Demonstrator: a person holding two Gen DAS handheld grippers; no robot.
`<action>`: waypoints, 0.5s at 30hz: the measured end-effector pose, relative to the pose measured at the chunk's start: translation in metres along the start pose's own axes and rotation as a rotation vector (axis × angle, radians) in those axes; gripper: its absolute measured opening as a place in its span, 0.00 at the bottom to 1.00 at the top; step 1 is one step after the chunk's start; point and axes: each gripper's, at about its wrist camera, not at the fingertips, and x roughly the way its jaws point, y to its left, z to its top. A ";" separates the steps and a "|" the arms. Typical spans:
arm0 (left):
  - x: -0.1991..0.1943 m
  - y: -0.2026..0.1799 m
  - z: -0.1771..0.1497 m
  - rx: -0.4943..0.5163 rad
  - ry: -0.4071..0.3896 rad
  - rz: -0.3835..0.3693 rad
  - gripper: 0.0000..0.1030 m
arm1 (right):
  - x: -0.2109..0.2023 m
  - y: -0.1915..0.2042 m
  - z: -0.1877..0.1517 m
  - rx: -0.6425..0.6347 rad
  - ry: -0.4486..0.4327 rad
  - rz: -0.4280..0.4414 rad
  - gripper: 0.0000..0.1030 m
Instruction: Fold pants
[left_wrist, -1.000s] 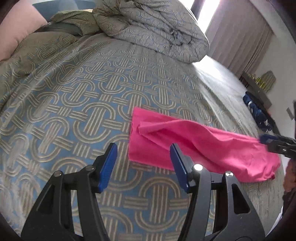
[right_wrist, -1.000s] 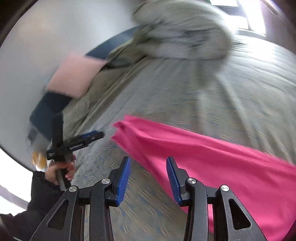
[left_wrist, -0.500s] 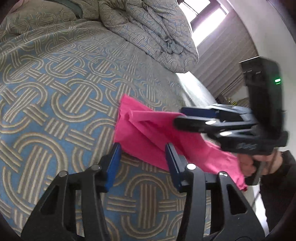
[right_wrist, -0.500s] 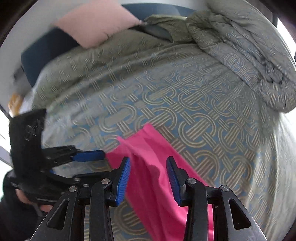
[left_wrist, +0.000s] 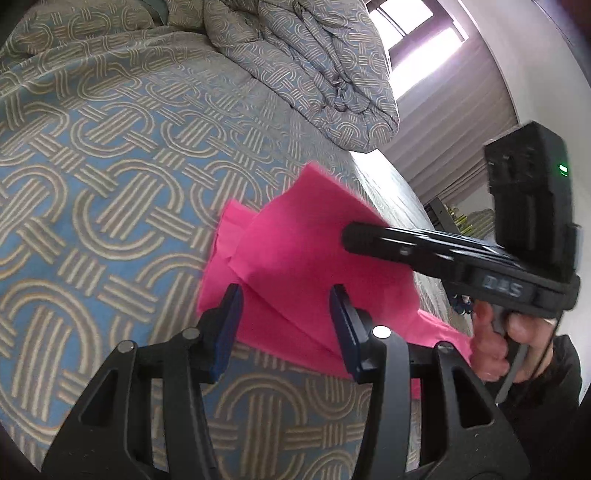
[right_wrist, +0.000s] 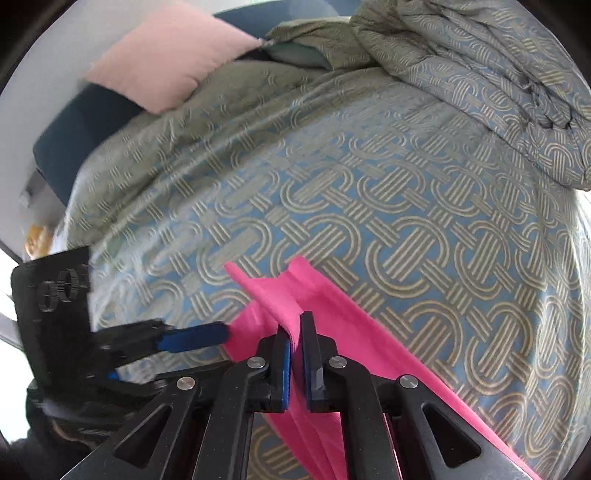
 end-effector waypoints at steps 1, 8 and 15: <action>0.002 0.000 0.001 -0.004 0.005 0.001 0.48 | -0.005 0.000 0.000 -0.004 -0.006 0.004 0.04; 0.008 0.016 0.001 -0.087 0.003 -0.037 0.56 | -0.032 0.009 0.002 -0.034 -0.043 0.031 0.04; 0.019 0.013 0.003 -0.090 0.014 -0.079 0.60 | -0.035 0.017 0.002 -0.070 -0.030 0.020 0.04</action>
